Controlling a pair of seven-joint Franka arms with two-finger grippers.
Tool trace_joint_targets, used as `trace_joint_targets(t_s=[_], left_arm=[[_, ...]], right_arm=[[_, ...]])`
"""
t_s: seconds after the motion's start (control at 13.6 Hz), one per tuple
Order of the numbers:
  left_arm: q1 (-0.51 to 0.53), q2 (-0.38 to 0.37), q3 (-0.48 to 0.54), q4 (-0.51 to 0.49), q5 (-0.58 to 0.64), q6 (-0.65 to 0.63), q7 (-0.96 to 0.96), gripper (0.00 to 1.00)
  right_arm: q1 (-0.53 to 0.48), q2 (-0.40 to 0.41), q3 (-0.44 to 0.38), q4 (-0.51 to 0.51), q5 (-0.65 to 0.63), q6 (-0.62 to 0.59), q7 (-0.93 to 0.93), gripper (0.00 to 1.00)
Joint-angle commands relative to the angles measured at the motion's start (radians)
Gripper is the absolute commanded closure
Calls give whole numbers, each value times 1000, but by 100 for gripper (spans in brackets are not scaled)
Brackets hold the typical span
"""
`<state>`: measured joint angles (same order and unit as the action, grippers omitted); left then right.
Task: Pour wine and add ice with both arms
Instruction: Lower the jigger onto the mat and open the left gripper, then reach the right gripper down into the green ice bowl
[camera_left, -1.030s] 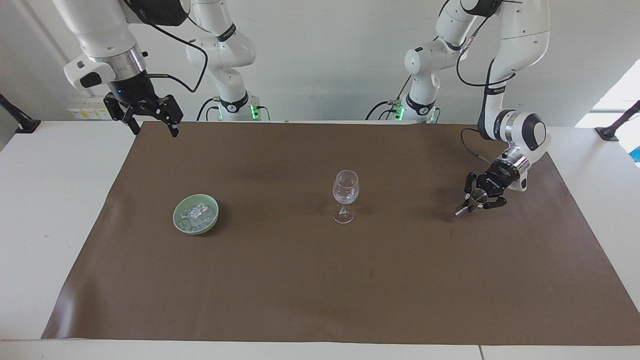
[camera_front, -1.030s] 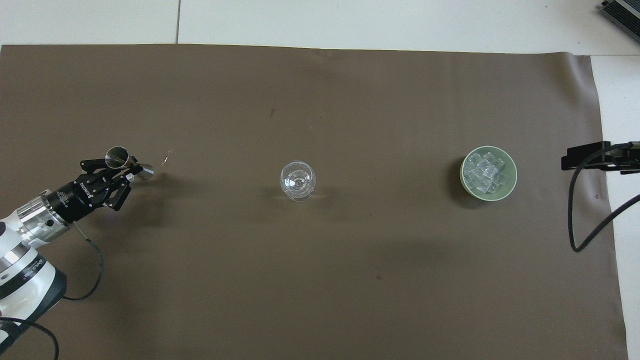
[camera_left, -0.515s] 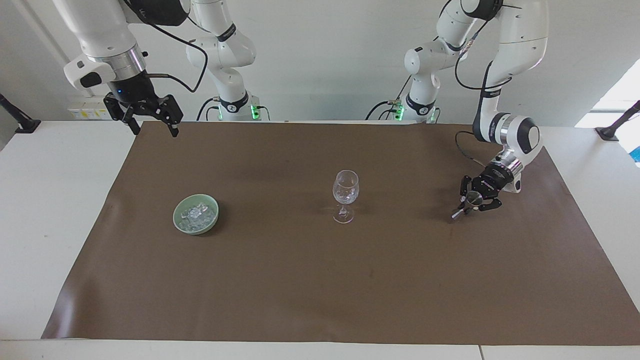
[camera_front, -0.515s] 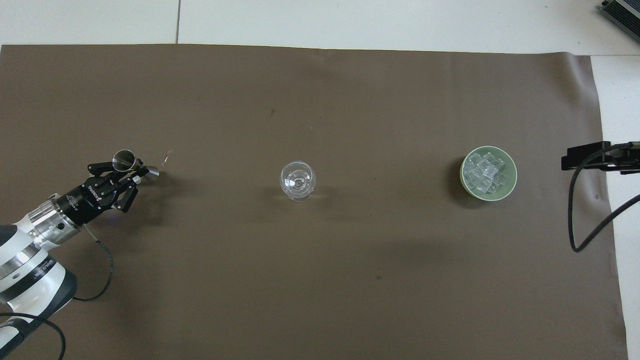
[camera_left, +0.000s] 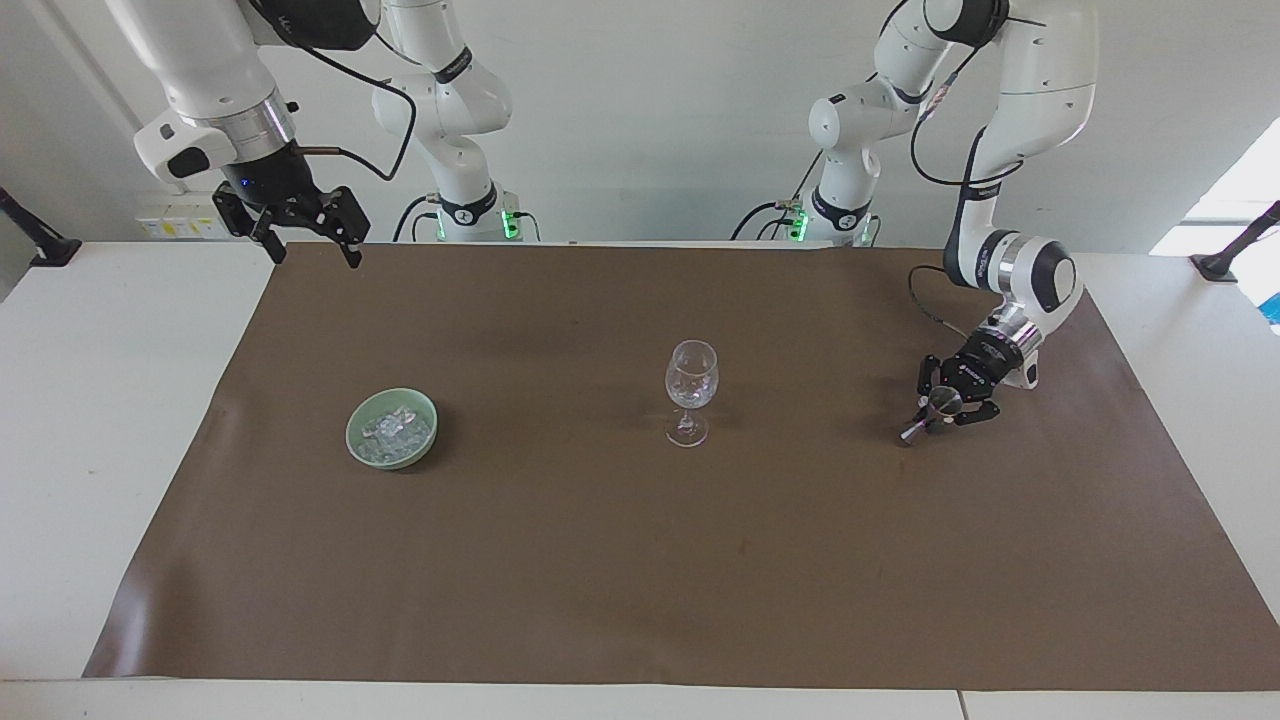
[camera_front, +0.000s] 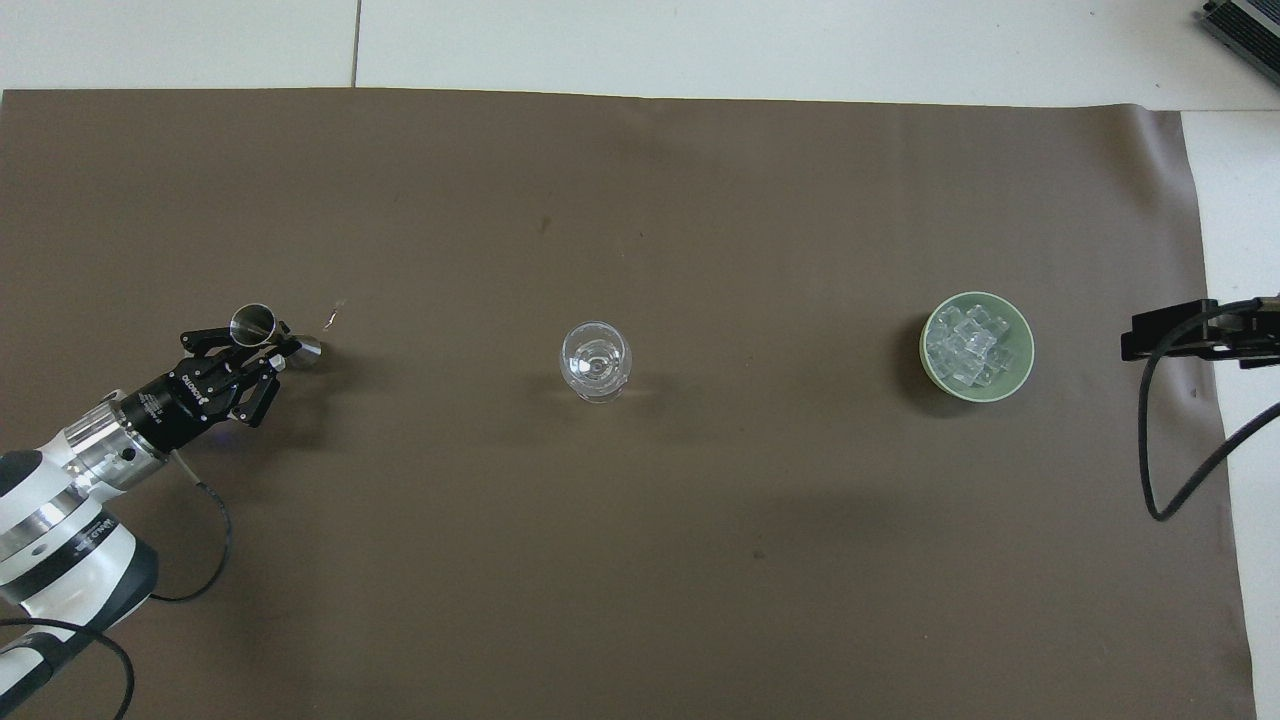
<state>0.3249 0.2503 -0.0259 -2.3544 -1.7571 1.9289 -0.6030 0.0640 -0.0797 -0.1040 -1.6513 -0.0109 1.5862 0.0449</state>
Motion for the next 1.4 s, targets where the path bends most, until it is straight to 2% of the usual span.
trace_joint_targets(t_s=[0.0,0.15,0.29,0.37,0.74,0.96,1.32], left_arm=[[0,13,0,3,-22,7,28,100],[0,13,1,3,-21,9,37,100],[2,17,3,1,-16,10,40,100],[-1,17,3,1,-16,16,52,100],[2,18,3,1,-16,32,54,100],[2,17,3,1,-15,30,55,99],[6,15,4,0,-12,24,55,89]], right_arm=[[-3,-20,-2,-16,14,-8,-34,0],[-3,-38,0,-66,15,46,-34,0],[0,-89,1,-196,14,182,-33,0],[3,-92,3,-229,14,219,-34,0],[26,-78,3,-314,14,360,-34,0],[28,-26,3,-318,14,386,-37,0],[28,27,3,-377,14,511,-83,0]])
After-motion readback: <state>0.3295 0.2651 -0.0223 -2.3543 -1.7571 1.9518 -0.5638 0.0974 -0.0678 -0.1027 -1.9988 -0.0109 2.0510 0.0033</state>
